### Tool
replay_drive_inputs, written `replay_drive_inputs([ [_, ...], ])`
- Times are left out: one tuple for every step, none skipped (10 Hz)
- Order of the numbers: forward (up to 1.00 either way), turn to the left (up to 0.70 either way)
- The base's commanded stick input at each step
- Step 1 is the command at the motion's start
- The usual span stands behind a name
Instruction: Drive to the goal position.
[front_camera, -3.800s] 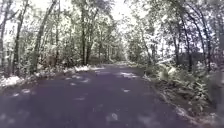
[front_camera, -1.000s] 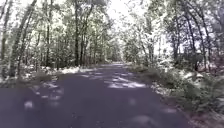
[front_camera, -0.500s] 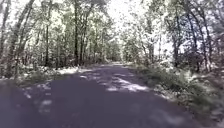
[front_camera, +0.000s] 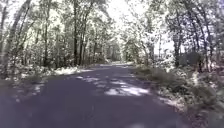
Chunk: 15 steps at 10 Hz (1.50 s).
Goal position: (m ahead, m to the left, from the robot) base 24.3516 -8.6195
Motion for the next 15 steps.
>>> replay_drive_inputs([
  [0.45, 0.0],
  [0.45, 0.0],
  [0.45, 0.0],
  [0.45, 0.0],
  [0.45, 0.0],
  [0.45, 0.0],
  [0.45, 0.0],
  [0.45, 0.0],
  [0.45, 0.0],
  [0.45, 0.0],
  [0.45, 0.0],
  [0.45, 0.0],
  [0.45, 0.0],
  [0.45, 0.0],
  [0.45, 0.0],
])
